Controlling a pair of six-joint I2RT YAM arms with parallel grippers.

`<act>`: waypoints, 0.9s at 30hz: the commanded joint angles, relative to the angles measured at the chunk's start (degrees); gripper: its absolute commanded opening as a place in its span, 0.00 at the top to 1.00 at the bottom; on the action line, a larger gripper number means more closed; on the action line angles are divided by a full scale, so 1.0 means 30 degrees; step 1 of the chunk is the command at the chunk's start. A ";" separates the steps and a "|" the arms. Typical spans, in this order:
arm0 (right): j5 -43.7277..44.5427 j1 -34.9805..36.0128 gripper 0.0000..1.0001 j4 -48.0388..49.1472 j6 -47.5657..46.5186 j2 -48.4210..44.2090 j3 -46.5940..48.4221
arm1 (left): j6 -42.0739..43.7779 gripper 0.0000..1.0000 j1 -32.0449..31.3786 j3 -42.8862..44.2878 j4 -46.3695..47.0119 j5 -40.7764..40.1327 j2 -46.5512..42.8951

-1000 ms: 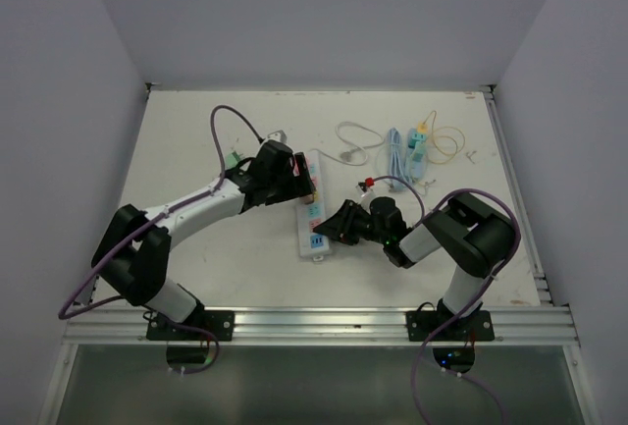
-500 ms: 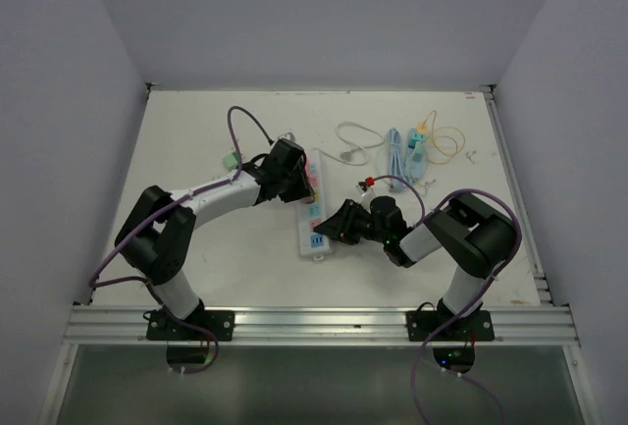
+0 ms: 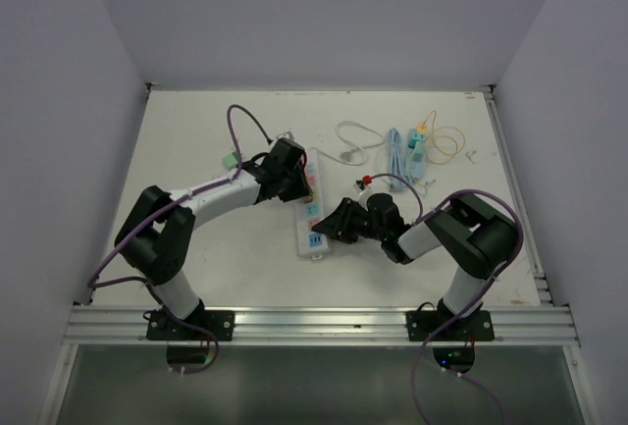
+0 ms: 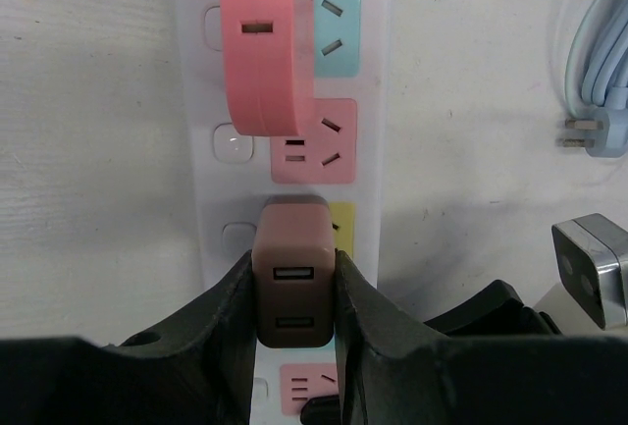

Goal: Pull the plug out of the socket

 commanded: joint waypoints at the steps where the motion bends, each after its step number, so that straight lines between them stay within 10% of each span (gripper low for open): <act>1: 0.2815 -0.0143 1.00 -0.5549 -0.1286 0.0715 -0.0232 | -0.0080 1.00 -0.0046 0.1338 0.0793 -0.0252 -0.1736; 27: 0.3694 -0.0758 1.00 -0.8862 -0.0700 0.1770 0.0382 | 0.0564 1.00 0.2415 0.0138 0.1524 0.1564 -0.4197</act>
